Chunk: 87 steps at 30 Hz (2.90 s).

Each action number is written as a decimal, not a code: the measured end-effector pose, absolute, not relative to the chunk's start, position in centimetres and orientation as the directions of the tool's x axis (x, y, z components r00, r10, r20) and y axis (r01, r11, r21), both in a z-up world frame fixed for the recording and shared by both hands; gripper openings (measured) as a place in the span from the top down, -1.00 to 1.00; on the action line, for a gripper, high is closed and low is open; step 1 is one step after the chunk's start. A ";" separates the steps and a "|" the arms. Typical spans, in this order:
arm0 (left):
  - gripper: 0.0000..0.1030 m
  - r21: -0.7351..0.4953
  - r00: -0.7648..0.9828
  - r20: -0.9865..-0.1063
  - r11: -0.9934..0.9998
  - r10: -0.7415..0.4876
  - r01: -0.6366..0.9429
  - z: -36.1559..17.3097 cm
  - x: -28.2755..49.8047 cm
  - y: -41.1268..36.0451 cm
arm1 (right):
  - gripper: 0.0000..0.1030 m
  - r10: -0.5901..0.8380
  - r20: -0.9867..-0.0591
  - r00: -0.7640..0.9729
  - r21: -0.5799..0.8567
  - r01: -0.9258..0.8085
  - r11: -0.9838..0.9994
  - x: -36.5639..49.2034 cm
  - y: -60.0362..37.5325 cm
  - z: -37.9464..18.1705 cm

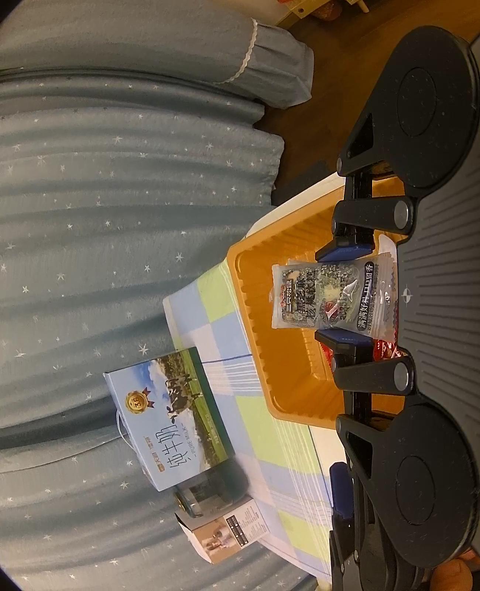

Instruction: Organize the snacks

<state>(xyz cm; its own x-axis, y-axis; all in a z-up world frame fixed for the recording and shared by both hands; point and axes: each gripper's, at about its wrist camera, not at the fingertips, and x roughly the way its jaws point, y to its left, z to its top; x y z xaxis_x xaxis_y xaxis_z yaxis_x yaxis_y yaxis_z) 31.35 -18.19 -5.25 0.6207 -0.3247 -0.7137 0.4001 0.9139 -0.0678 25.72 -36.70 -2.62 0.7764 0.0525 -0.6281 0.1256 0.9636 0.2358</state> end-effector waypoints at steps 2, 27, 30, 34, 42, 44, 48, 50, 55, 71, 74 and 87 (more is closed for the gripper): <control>0.03 -0.069 0.622 -0.713 0.914 -0.325 0.399 -5.2 31.3 -18.0 | 0.25 0.054 -0.632 0.773 0.234 0.124 0.964 25.9 -36.7 -2.7; -0.23 -0.071 0.632 -0.717 0.932 -0.295 0.355 -5.5 29.5 -15.3 | -0.14 0.088 -0.629 0.772 0.347 0.178 0.921 25.9 -39.1 -3.2; -0.36 -0.067 0.637 -0.716 0.936 -0.286 0.345 -5.5 28.7 -14.9 | -0.15 0.089 -0.634 0.768 0.350 0.183 0.919 25.0 -39.1 -3.0; -0.54 -0.071 0.641 -0.714 0.940 -0.281 0.333 -5.2 27.5 -14.1 | -0.27 0.087 -0.642 0.762 0.349 0.189 0.918 23.8 -38.8 -2.8; -0.76 -0.075 0.656 -0.701 0.944 -0.279 0.321 -3.9 25.1 -12.8 | -0.41 0.087 -0.652 0.754 0.356 0.202 0.912 20.6 -38.4 -1.8; -0.83 -0.080 0.659 -0.698 0.945 -0.280 0.317 -3.6 24.4 -12.5 | -0.44 0.090 -0.651 0.753 0.356 0.199 0.913 19.9 -38.1 -1.5; -0.97 -0.076 0.670 -0.689 0.946 -0.277 0.314 -2.8 23.0 -12.1 | -0.53 0.087 -0.655 0.751 0.351 0.199 0.915 18.5 -37.5 -0.8; -1.00 -0.072 0.679 -0.681 0.947 -0.276 0.313 -2.4 22.2 -11.9 | -0.56 0.085 -0.655 0.750 0.348 0.200 0.916 18.0 -37.3 -0.4; -1.00 -0.077 0.686 -0.676 0.951 -0.270 0.299 -1.6 20.9 -11.0 | -0.67 0.085 -0.655 0.751 0.352 0.204 0.913 16.7 -37.0 0.5; -1.00 -0.090 0.706 -0.667 0.966 -0.238 0.241 -0.4 15.6 -8.2 | -0.74 0.086 -0.670 0.738 0.317 0.179 0.931 11.8 -34.2 1.9; -1.00 -0.111 0.696 -0.674 0.966 -0.247 0.235 0.0 14.6 -7.5 | -0.74 0.082 -0.668 0.739 0.305 0.172 0.936 10.8 -33.7 2.2; -1.00 -0.113 0.703 -0.675 0.974 -0.221 0.198 1.7 9.3 -6.1 | -0.74 0.078 -0.649 0.757 0.252 0.117 0.961 6.4 -30.9 3.9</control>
<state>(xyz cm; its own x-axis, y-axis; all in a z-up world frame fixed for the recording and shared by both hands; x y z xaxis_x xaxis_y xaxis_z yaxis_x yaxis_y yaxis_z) 9.28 -6.14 1.69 0.7034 -0.2214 -0.6755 0.1976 0.9737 -0.1134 6.43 -30.87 3.88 0.7567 0.0778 -0.6491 0.1169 0.9608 0.2515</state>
